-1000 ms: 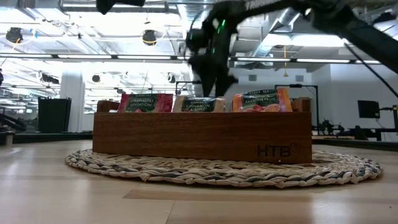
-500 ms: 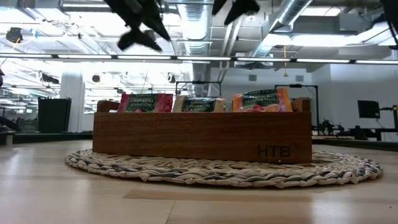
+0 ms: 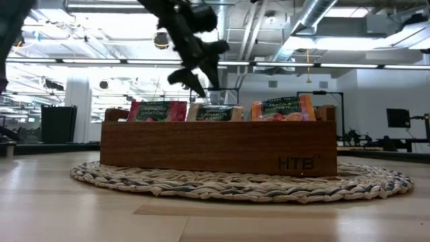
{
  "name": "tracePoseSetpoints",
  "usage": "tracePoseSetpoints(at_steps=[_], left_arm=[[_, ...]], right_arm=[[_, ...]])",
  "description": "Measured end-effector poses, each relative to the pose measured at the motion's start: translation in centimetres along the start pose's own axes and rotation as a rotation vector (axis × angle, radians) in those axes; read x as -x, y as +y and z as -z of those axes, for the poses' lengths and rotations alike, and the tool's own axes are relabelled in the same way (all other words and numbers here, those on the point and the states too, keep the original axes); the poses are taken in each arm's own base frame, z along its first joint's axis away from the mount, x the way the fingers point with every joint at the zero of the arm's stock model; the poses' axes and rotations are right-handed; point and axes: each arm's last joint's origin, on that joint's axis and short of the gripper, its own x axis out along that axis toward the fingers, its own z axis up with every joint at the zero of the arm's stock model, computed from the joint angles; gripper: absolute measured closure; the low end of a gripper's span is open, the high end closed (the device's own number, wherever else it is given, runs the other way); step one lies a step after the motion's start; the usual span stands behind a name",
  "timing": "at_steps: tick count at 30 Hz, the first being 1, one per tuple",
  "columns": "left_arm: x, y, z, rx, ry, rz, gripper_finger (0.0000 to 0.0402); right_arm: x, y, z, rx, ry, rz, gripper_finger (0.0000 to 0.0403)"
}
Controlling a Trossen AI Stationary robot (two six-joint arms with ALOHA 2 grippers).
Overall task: Pick & Place Tea
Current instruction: Put the brown tea bag into the middle section of the wooden organizer
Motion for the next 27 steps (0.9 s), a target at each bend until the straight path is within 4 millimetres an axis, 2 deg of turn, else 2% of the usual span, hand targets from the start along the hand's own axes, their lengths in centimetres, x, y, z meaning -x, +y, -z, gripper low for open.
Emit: tracePoseSetpoints(at_steps=[8,14,20,27], left_arm=[[-6.6,0.5,-2.5,0.019,0.150,-0.071,0.0167],[-10.6,1.4,-2.9,0.125,0.281,-0.035,0.0167],[-13.1,2.4,-3.4,0.281,0.341,0.034,0.0167],[-14.2,5.5,-4.3,0.407,0.355,0.036,0.0167]], right_arm=[[0.2,0.5,0.2,0.012,-0.006,-0.008,0.0154],[0.3,0.8,0.3,0.009,-0.005,-0.016,0.0154],[0.4,1.0,0.4,0.008,-0.001,-0.035,0.0154],[0.6,1.5,0.6,0.008,-0.002,-0.048,0.0154]])
